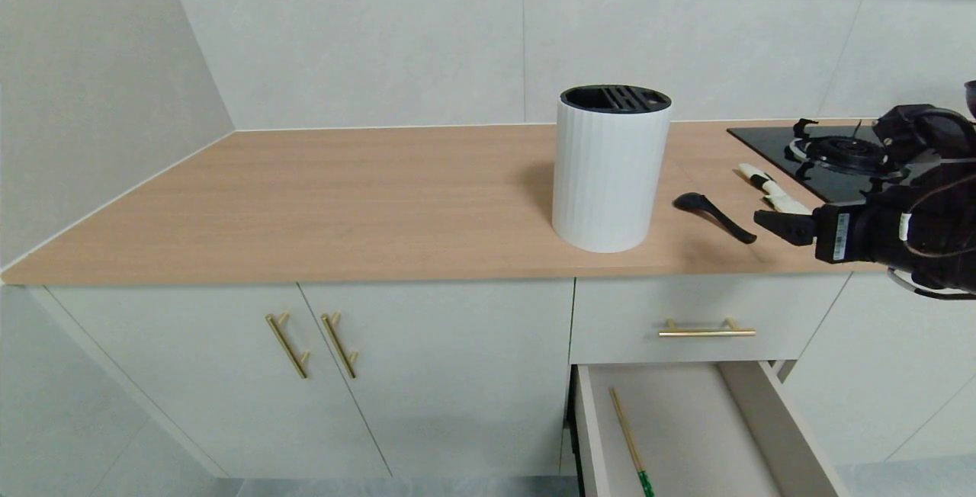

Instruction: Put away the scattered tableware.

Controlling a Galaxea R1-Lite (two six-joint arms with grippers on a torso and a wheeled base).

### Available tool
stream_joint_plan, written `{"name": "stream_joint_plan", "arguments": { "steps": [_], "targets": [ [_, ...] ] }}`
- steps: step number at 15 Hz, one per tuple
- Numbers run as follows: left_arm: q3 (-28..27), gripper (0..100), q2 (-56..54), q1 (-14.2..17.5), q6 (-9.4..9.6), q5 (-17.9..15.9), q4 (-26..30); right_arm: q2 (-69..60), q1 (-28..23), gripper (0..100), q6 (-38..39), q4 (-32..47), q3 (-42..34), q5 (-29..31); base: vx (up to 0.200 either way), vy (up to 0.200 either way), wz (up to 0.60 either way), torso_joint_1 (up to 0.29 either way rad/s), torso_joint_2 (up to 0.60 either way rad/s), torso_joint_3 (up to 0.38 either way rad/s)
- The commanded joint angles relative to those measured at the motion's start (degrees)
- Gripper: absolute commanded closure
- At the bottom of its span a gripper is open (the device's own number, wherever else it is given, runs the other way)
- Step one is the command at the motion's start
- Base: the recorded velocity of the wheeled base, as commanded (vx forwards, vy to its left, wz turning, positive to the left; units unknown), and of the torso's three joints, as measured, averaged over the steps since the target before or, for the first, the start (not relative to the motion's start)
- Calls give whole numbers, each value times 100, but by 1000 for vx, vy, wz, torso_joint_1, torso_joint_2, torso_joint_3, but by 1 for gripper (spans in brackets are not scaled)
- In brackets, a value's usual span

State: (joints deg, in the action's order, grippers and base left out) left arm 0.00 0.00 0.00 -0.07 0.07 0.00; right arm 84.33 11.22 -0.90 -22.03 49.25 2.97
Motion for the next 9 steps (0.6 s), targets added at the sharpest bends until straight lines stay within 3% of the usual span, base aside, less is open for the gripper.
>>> {"name": "stream_joint_plan", "arguments": {
  "steps": [1,4,9],
  "targets": [
    [0,0,0,0,-1,1,0,461,-260,0,-165,-47,331,-394,0,0,0,0,0,0],
    [0,0,0,0,-1,1,0,1208,-498,0,-587,67,1113,-684,0,0,0,0,0,0],
    [0,0,0,0,-1,1,0,2527,-770,0,-604,498,2282,-1062,0,0,0,0,0,0]
  ]
}}
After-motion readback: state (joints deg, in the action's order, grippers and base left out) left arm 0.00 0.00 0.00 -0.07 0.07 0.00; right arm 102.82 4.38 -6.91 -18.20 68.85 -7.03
